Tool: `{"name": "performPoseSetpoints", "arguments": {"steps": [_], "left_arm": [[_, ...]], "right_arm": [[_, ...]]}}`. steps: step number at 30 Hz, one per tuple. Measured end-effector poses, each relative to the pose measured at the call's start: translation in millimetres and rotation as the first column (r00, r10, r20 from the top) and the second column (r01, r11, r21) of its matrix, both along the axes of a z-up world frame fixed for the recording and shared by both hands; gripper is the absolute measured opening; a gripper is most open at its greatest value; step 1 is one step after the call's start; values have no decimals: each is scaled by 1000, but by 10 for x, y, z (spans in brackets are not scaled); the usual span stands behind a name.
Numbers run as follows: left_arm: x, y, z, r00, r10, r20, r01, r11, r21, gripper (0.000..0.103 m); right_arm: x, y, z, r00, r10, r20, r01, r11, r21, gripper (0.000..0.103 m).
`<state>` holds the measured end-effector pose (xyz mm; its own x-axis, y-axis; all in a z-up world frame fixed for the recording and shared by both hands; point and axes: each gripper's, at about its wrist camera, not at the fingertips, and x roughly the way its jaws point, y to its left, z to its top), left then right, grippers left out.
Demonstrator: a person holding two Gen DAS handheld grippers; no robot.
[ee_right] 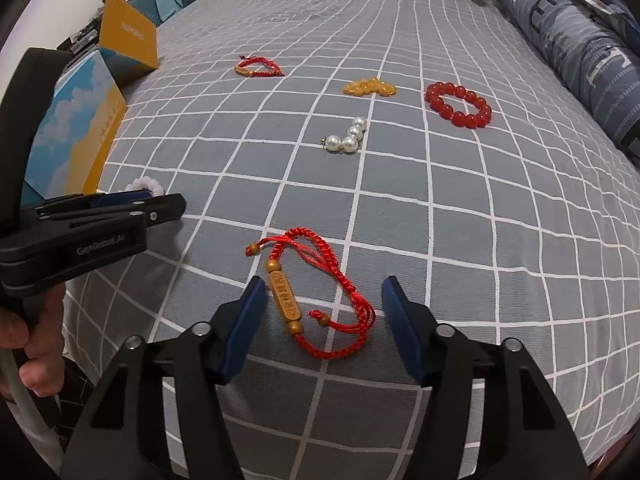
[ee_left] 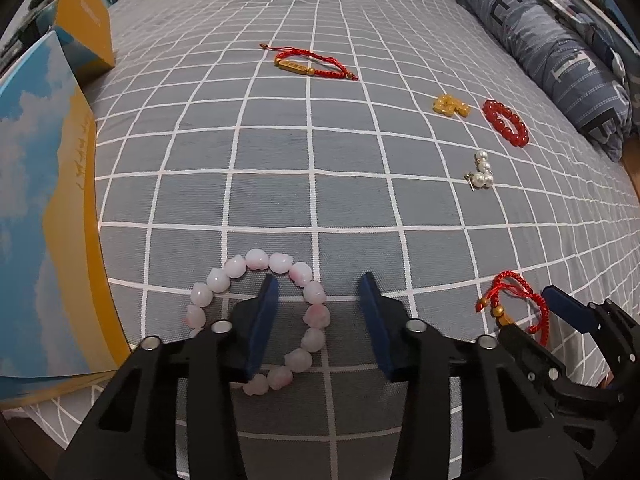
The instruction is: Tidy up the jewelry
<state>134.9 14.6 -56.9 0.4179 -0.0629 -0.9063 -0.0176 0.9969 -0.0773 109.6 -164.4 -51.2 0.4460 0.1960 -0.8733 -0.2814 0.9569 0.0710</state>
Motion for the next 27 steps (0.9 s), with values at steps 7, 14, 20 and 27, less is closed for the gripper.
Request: {"name": "performPoseSetpoints", "arguments": {"steps": [7, 14, 20, 27], "left_arm": [[-7, -6, 7, 1000, -10, -8, 10, 1000, -1, 12], [-22, -23, 28, 1000, -12, -3, 12, 1000, 4, 12], [-47, -22, 79, 1000, -16, 18, 16, 1000, 8, 12], [-75, -14, 151, 999, -11, 43, 11, 1000, 12, 12]], "right_arm": [[32, -8, -18, 1000, -12, -9, 12, 1000, -7, 41], [64, -59, -36, 999, -37, -28, 37, 999, -4, 18], [70, -84, -19, 998, -51, -27, 51, 999, 4, 9], [70, -80, -10, 998, -55, -23, 55, 998, 0, 9]]}}
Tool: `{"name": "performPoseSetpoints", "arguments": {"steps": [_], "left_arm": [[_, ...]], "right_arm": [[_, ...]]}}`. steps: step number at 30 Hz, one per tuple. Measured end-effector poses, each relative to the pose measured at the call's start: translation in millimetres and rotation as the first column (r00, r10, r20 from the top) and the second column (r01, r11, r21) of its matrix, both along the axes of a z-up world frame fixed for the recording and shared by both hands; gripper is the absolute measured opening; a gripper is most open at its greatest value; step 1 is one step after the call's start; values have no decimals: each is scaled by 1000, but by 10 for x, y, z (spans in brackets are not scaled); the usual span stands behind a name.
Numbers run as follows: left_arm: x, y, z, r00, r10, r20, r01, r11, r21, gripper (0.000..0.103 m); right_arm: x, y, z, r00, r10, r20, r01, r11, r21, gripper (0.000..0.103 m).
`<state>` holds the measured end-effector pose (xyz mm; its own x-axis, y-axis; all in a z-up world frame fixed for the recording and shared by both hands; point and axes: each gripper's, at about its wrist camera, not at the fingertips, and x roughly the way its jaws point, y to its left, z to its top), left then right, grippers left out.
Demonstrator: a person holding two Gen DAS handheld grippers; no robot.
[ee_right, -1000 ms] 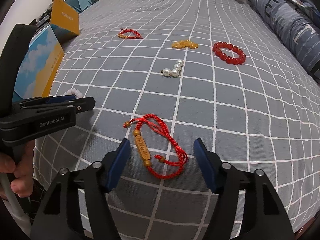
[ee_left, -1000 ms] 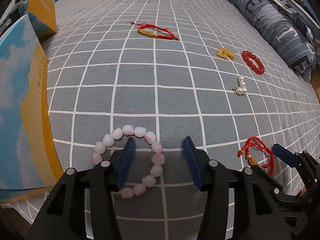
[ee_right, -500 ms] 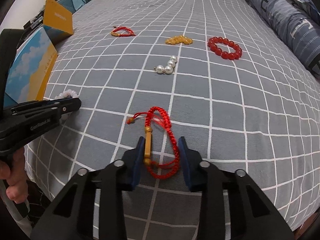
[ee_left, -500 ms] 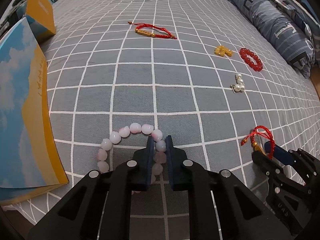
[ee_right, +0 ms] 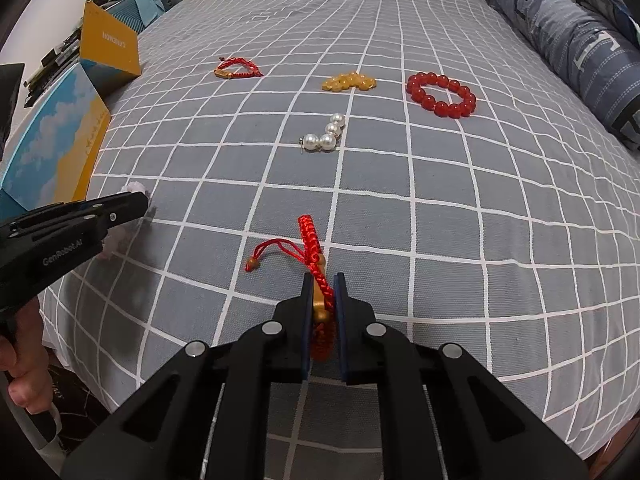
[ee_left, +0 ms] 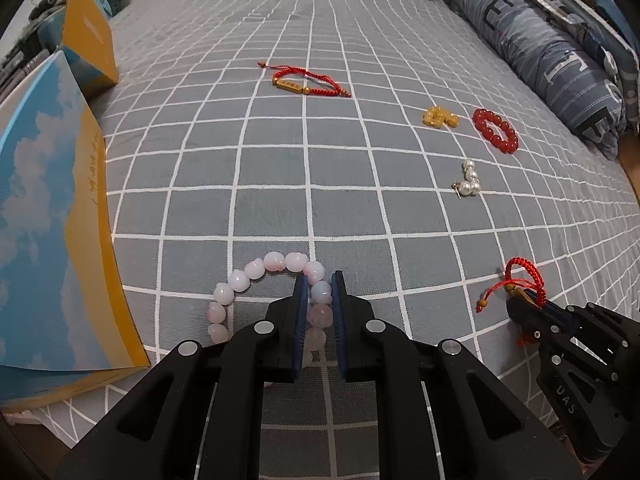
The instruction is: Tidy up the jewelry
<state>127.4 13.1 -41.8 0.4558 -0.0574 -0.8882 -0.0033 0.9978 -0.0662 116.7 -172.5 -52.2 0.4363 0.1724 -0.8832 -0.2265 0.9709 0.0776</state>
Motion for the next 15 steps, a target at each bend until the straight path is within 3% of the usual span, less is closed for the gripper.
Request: {"name": "performPoseSetpoints", "arguments": {"steps": [15], "left_arm": [[-108, 19, 279, 997, -9, 72, 10, 1000, -4, 12]], "right_arm": [[-26, 16, 92, 999, -20, 27, 20, 1000, 2, 9]]}}
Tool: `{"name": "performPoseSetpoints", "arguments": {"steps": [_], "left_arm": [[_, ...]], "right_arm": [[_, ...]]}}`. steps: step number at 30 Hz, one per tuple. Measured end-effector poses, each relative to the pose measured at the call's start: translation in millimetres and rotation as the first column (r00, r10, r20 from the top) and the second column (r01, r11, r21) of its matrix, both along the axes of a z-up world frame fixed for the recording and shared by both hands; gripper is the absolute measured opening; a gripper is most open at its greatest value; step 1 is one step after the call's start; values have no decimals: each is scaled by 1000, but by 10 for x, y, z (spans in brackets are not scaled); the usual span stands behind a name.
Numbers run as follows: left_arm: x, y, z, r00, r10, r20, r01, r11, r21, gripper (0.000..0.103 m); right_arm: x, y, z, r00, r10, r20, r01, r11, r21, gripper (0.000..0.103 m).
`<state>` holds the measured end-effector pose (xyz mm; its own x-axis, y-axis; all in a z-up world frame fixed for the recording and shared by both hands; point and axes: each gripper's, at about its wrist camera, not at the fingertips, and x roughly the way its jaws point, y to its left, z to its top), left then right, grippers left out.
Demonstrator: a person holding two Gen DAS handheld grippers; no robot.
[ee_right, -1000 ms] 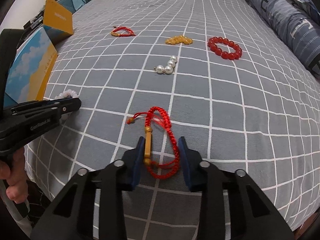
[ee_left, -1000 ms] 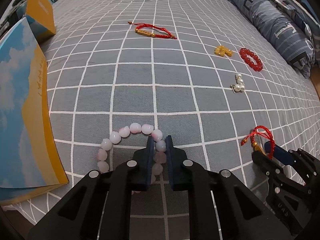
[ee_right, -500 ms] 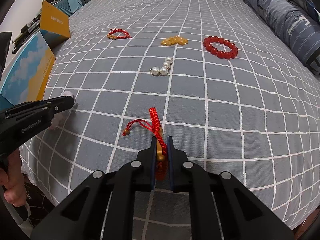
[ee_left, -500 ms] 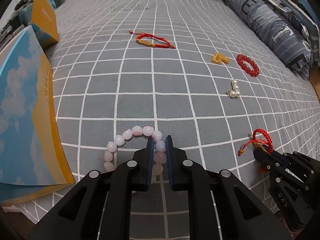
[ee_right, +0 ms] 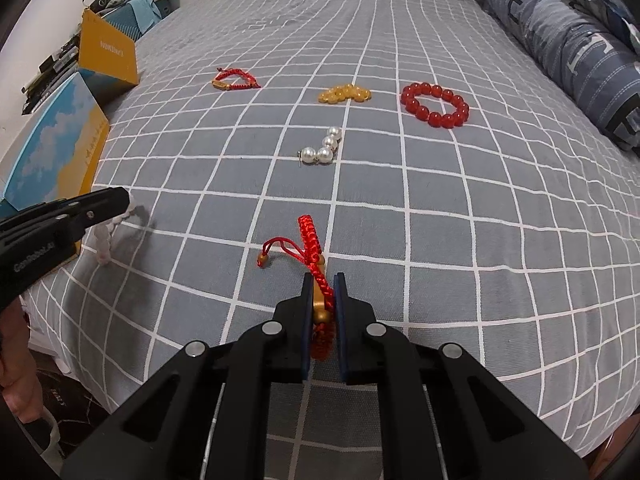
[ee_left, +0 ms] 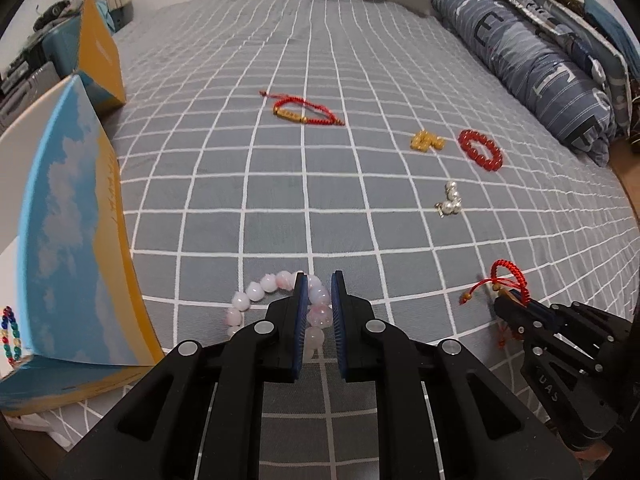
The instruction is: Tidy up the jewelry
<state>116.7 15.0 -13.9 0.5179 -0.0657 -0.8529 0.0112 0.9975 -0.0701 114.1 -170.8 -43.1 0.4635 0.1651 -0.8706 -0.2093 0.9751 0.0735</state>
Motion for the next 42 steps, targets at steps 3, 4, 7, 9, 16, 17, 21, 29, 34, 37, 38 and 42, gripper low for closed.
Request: {"name": "performPoseSetpoints", "arguments": {"steps": [3, 4, 7, 9, 16, 17, 21, 29, 34, 37, 38, 42], "left_arm": [[-39, 9, 102, 999, 0, 35, 0, 1000, -2, 12], [-45, 8, 124, 999, 1, 43, -1, 1000, 1, 12], [-69, 12, 188, 998, 0, 63, 0, 1000, -2, 12], [-90, 11, 232, 997, 0, 79, 0, 1000, -3, 12], [-146, -7, 334, 993, -6, 117, 5, 1000, 9, 12], [-154, -8, 348, 993, -6, 122, 4, 1000, 13, 12], [-184, -7, 394, 990, -8, 137, 7, 1000, 12, 12], [-225, -13, 487, 986, -16, 164, 14, 1000, 12, 12], [-279, -34, 547, 982, -22, 190, 15, 999, 36, 12], [-314, -32, 592, 979, -24, 201, 17, 999, 38, 12], [-330, -29, 615, 978, -24, 206, 17, 999, 37, 12], [-389, -6, 693, 974, -15, 225, 6, 999, 41, 12]], "right_arm": [[-6, -9, 47, 1000, -5, 13, 5, 1000, 6, 9], [-8, -13, 58, 1000, -8, 16, 8, 1000, 6, 9], [-6, -25, 82, 1000, -16, 25, 16, 1000, 4, 9], [-4, -32, 88, 999, -22, 31, 22, 1000, 0, 9], [-8, -38, 136, 997, -42, 58, 42, 999, 5, 9], [-9, -46, 152, 997, -47, 65, 47, 999, 9, 9], [-20, -46, 192, 995, -55, 87, 54, 998, 10, 9], [-22, -31, 268, 990, -70, 119, 69, 998, 8, 9], [-24, -14, 303, 988, -71, 135, 70, 997, 10, 9], [-34, 11, 331, 986, -75, 147, 75, 997, 2, 9], [-46, 26, 356, 985, -76, 155, 77, 997, -1, 9], [-77, 68, 441, 982, -80, 172, 80, 997, 3, 9]]}}
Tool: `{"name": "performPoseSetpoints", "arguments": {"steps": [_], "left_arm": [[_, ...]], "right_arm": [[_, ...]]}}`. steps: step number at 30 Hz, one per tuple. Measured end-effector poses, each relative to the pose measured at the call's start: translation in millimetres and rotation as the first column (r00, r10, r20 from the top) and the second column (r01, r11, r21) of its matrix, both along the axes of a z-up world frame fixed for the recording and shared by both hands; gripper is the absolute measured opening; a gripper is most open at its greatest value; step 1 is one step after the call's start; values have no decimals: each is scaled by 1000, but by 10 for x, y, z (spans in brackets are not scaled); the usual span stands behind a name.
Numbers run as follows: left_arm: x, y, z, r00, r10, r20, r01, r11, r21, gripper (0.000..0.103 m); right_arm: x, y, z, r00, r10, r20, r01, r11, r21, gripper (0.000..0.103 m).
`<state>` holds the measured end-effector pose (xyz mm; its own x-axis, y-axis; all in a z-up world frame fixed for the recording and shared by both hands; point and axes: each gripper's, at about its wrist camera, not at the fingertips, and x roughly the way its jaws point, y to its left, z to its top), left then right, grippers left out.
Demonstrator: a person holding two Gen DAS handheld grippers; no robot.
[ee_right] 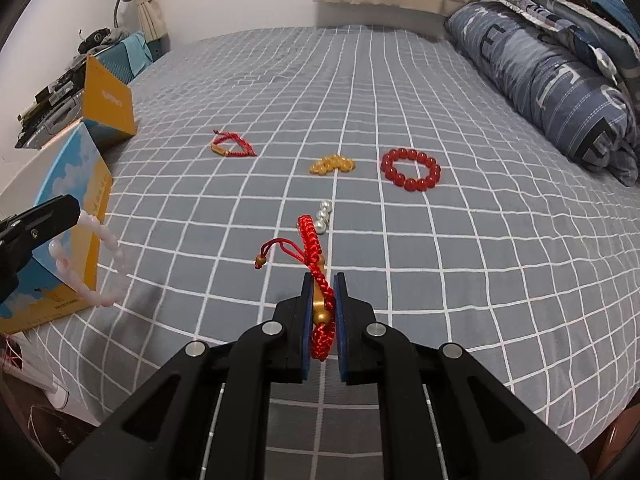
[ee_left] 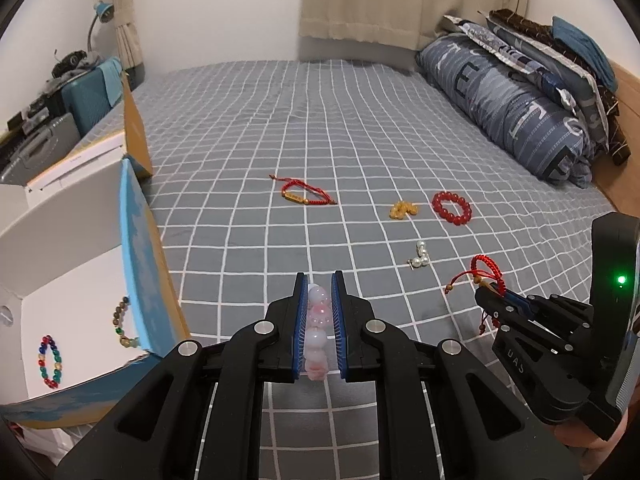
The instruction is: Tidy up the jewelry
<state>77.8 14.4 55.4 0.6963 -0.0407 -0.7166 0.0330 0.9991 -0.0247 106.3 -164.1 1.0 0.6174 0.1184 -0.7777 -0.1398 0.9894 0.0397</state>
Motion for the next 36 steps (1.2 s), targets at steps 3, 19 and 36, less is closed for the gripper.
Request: {"name": "performPoseSetpoints", "arguments": {"steps": [3, 19, 36], "left_arm": [[-44, 21, 62, 1000, 6, 12, -6, 1000, 1, 12], [-365, 230, 435, 996, 56, 73, -57, 998, 14, 12], [-649, 621, 677, 983, 149, 110, -153, 988, 32, 12]], "right_arm": [[-34, 48, 61, 1000, 4, 8, -4, 1000, -1, 9], [-218, 317, 335, 999, 41, 23, -41, 999, -6, 9], [-311, 798, 581, 994, 94, 46, -95, 995, 8, 9]]}}
